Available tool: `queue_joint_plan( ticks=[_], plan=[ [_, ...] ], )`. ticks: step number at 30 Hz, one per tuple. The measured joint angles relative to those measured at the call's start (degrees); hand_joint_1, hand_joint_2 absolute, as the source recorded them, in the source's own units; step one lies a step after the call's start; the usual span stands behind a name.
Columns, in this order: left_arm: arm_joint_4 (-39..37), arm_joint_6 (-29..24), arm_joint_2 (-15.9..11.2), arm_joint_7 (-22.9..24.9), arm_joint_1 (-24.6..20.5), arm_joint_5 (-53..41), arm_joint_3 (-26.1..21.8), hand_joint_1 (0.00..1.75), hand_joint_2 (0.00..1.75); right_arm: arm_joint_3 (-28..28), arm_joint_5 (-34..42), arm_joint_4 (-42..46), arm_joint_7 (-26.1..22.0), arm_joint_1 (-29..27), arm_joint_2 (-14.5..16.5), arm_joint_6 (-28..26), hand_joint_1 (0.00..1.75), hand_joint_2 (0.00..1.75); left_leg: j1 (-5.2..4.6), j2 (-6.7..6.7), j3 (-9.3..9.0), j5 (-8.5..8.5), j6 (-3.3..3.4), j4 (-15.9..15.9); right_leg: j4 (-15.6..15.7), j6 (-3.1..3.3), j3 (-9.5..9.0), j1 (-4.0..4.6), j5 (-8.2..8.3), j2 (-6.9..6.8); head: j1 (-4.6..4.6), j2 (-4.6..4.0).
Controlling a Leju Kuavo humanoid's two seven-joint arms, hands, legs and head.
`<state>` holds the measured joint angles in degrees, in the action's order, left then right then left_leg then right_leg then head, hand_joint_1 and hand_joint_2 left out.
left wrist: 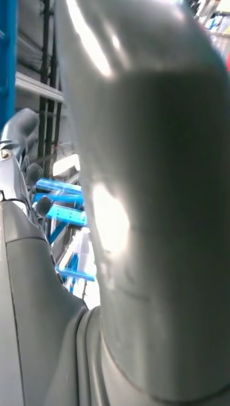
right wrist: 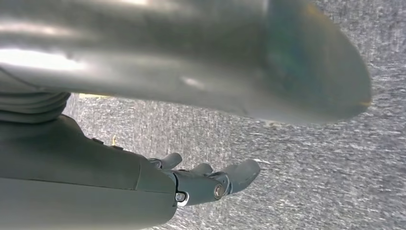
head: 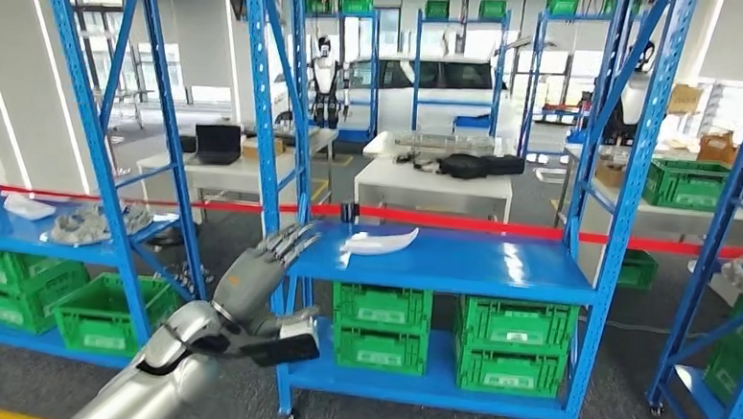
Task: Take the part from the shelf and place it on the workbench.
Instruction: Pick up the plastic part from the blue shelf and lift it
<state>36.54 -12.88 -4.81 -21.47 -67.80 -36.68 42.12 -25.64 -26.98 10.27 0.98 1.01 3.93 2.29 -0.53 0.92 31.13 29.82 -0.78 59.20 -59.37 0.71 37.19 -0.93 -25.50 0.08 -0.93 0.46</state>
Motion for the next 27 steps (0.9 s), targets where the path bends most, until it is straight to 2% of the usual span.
queue_joint_plan(
  ticks=[1, 3, 5, 6, 7, 8, 9, 11, 12, 13, 15, 16, 17, 18, 19, 20, 21, 22, 23, 24, 26, 27],
  plan=[
    [0.0, 0.1, 0.1, -0.1, -0.1, -0.2, 0.0, 0.00, 0.00, -0.2, 0.0, 0.0, 0.1, 0.0, 0.0, 0.0, 0.00, 0.00, 0.05, -0.09, 0.82, -0.20, -0.27, 1.8, 0.1, 0.37, -0.62, -0.08, -0.30, 0.00, 0.05, 0.00],
    [0.0, 0.4, 0.2, -0.2, -0.1, -0.6, 0.0, 0.00, 0.00, -0.6, 0.1, 0.0, 0.2, 0.1, 0.1, -0.1, 0.00, 0.00, 0.25, -0.33, 4.85, 0.19, -0.80, 8.3, 0.2, 0.89, -1.95, -0.17, -1.16, 0.01, 0.12, 0.04],
    [-0.1, 0.5, 0.3, -0.2, 0.2, -0.8, 0.0, 0.00, 0.00, -0.9, 0.1, 0.0, 0.3, 0.1, 0.1, -0.1, 0.00, 0.00, 0.42, -0.43, 10.04, 2.84, -1.18, 14.9, 0.3, 1.07, -3.32, -0.19, -2.36, 0.04, 0.16, 0.07],
    [-0.1, 0.6, 0.3, -0.2, 0.3, -1.0, 0.0, 0.00, 0.00, -1.0, 0.2, 0.0, 0.3, 0.0, 0.1, -0.1, 0.00, 0.00, 0.47, -0.47, 11.79, 4.21, -1.24, 16.2, 0.3, 1.08, -4.10, -0.19, -3.01, 0.08, 0.20, 0.07],
    [-0.2, 0.6, 0.4, -0.2, 0.4, -1.2, 0.1, 0.00, 0.00, -1.1, 0.2, 0.0, 0.4, 0.0, 0.1, -0.1, 0.00, 0.00, 0.48, -0.49, 12.62, 4.62, -1.21, 15.6, 0.3, 1.05, -4.99, -0.19, -3.70, 0.13, 0.21, 0.08],
    [-0.2, 0.6, 0.4, -0.2, 0.5, -1.3, 0.1, 0.00, 0.00, -1.1, 0.2, 0.0, 0.4, 0.0, 0.2, -0.1, 0.00, 0.00, 0.46, -0.50, 12.55, 3.59, -1.05, 13.2, 0.3, 0.97, -5.98, -0.18, -4.44, 0.17, 0.22, 0.08],
    [-0.2, 0.6, 0.4, -0.2, 0.5, -1.5, 0.1, 0.00, 0.00, -1.1, 0.2, 0.0, 0.4, 0.0, 0.2, -0.1, 0.00, 0.00, 0.43, -0.53, 11.90, 1.22, -0.77, 9.6, 0.3, 0.85, -6.93, -0.18, -5.17, 0.20, 0.23, 0.07],
    [-0.4, 0.5, 0.4, -0.2, 0.4, -1.9, 0.1, 0.00, 0.00, -1.2, 0.1, 0.0, 0.5, 0.0, 0.4, -0.1, 0.00, 0.00, 0.17, -0.65, 10.27, -5.23, -0.11, 2.5, 0.4, 0.35, -8.49, -0.11, -6.63, 0.27, 0.25, 0.07],
    [-0.5, 0.5, 0.4, -0.3, 0.4, -2.1, 0.2, 0.00, 0.00, -1.2, 0.0, 0.0, 0.5, 0.0, 0.4, 0.0, 0.00, 0.00, 0.00, -0.69, 9.65, -7.22, 0.14, 0.6, 0.8, -0.01, -8.98, -0.07, -7.28, 0.28, 0.26, 0.07],
    [-0.6, 0.3, 0.4, -0.3, 0.4, -2.3, 0.2, 0.00, 0.00, -1.2, -0.1, -0.1, 0.5, 0.0, 0.5, 0.0, 0.00, 0.00, -0.12, -0.65, 9.16, -8.13, 0.42, -0.5, 0.7, -0.44, -9.47, -0.03, -7.43, 0.31, 0.25, 0.08],
    [-0.6, 0.0, 0.0, -0.5, 0.3, -2.4, 0.3, 0.00, 0.00, -1.2, -0.7, -0.1, 0.5, 0.1, 0.5, 0.1, 0.00, 0.00, -0.10, -0.45, 7.60, -7.61, 1.17, -1.2, 0.2, -1.15, -10.03, 0.00, -6.84, 0.28, 0.19, 0.09],
    [-0.6, -0.2, -0.2, -0.6, 0.2, -2.4, 0.3, 0.00, 0.00, -1.2, -1.0, -0.1, 0.4, 0.1, 0.5, 0.2, 0.00, 0.00, 0.00, -0.38, 6.72, -7.39, 1.58, -1.5, -1.7, -1.33, -9.49, 0.01, -6.00, 0.25, 0.14, 0.10],
    [-0.6, -0.3, -0.6, -0.6, 0.1, -2.4, 0.3, 0.00, 0.00, -1.2, -1.3, -0.1, 0.4, 0.3, 0.5, 0.2, 0.00, 0.00, 0.05, -0.39, 5.83, -7.04, 1.93, -1.7, -4.3, -1.40, -8.03, 0.01, -5.48, 0.21, 0.09, 0.09],
    [-0.6, -0.3, -0.8, -0.8, 0.0, -2.4, 0.3, 0.00, 0.00, -1.2, -1.5, -0.1, 0.4, 0.3, 0.5, 0.2, 0.00, 0.00, 0.08, -0.40, 5.08, -6.58, 2.19, -1.8, -7.8, -1.47, -5.71, -0.02, -5.53, 0.18, 0.04, 0.10],
    [-0.7, -0.3, -1.1, -0.8, 0.0, -2.4, 0.3, 0.00, 0.00, -1.2, -1.7, -0.1, 0.3, 0.3, 0.5, 0.3, 0.00, 0.00, 0.04, -0.36, 4.37, -5.89, 2.43, -1.8, -11.3, -1.57, -2.94, 0.00, -6.58, 0.16, 0.03, 0.09],
    [-0.7, -0.3, -1.3, -0.8, 0.1, -2.4, 0.3, 0.00, 0.00, -1.1, -2.0, -0.1, 0.3, 0.2, 0.5, 0.3, 0.00, 0.00, 0.00, -0.23, 3.60, -5.11, 2.56, -1.8, -13.9, -1.74, -0.33, 0.02, -8.65, 0.16, -0.01, 0.10],
    [-0.7, -0.3, -1.6, -0.7, 0.2, -2.4, 0.3, 0.00, 0.00, -1.1, -2.3, -0.1, 0.1, 0.1, 0.5, 0.3, 0.00, 0.00, -0.05, -0.07, 2.69, -4.25, 2.61, -1.8, -15.1, -1.87, 1.77, 0.05, -11.13, 0.17, -0.05, 0.10],
    [-0.7, -0.3, -2.0, -0.6, 0.3, -2.4, 0.3, 0.00, 0.00, -1.1, -2.7, -0.1, -0.2, 0.1, 0.5, 0.4, 0.00, 0.00, -0.09, 0.08, 1.57, -3.32, 2.56, -1.8, -14.7, -1.89, 3.19, 0.08, -13.10, 0.17, -0.10, 0.09],
    [-0.7, -0.3, -2.6, -0.6, 0.4, -2.2, 0.3, 0.00, 0.00, -1.0, -3.2, -0.1, -0.6, 0.0, 0.5, 0.5, 0.00, 0.00, -0.14, 0.16, 0.37, -2.37, 2.44, -1.8, -13.0, -1.85, 3.89, 0.10, -13.56, 0.17, -0.14, 0.09],
    [-0.7, -0.3, -3.4, -0.7, 0.4, -1.9, 0.3, 0.00, 0.00, -0.9, -3.6, -0.1, -0.9, 0.0, 0.4, 0.6, 0.00, 0.00, -0.19, 0.14, -0.90, -1.34, 2.30, -1.8, -10.1, -1.61, 4.15, 0.13, -11.71, 0.17, -0.17, 0.09],
    [-0.8, -0.2, -4.9, -1.2, 0.4, -1.1, 0.3, 0.00, 0.00, -0.6, -4.1, -0.1, -1.2, -0.2, 0.2, 0.6, 0.00, 0.00, -0.36, 0.10, -2.82, 0.75, 1.95, -1.6, -3.5, -1.10, 4.17, 0.31, -3.01, 0.20, -0.20, 0.08],
    [-0.9, -0.3, -5.6, -1.5, 0.5, -0.7, 0.3, 0.00, 0.00, -0.6, -4.2, -0.2, -1.2, -0.4, 0.1, 0.7, 0.00, 0.00, -0.44, 0.16, -3.42, 1.86, 1.73, -1.5, -1.3, -0.86, 4.00, 0.50, 1.03, 0.22, -0.20, 0.08]
  ],
)
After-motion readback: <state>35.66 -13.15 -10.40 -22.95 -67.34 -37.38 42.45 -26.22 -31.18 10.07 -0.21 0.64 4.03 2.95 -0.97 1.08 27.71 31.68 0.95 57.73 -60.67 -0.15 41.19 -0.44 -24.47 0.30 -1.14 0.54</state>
